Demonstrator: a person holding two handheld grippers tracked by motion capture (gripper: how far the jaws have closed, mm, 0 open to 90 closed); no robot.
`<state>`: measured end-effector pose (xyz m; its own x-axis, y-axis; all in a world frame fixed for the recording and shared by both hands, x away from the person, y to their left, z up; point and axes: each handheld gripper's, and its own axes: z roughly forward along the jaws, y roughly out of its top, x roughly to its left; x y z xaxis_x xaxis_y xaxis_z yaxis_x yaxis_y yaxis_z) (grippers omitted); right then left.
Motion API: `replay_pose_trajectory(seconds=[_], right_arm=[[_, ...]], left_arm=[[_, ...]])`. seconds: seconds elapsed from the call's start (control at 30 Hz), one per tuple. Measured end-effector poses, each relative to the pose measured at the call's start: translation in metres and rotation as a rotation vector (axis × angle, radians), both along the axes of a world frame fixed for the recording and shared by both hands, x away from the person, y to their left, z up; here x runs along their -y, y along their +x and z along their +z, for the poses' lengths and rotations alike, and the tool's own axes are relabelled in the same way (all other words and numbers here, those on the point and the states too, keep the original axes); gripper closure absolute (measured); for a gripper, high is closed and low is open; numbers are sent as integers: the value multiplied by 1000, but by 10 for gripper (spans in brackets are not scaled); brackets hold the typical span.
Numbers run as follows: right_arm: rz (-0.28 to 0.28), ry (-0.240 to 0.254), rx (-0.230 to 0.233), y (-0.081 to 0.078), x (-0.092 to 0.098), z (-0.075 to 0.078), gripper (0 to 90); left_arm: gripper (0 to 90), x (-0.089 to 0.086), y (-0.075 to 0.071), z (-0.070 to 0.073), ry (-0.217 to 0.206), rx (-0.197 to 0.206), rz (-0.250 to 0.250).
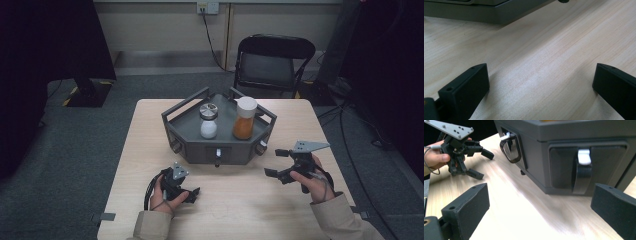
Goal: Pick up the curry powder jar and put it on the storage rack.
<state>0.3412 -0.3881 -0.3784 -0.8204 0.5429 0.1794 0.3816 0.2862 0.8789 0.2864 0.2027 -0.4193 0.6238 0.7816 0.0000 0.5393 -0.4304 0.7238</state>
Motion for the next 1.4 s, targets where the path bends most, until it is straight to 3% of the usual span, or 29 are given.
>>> replay_pose_trajectory(seconds=[0.83, 1.4], right_arm=[[3, -12, -9, -11, 4, -26, 10], [2, -77, -23, -14, 1, -35, 10]], left_arm=[[1, 0, 0, 0, 0, 0, 0], [1, 0, 0, 0, 0, 0, 0]])
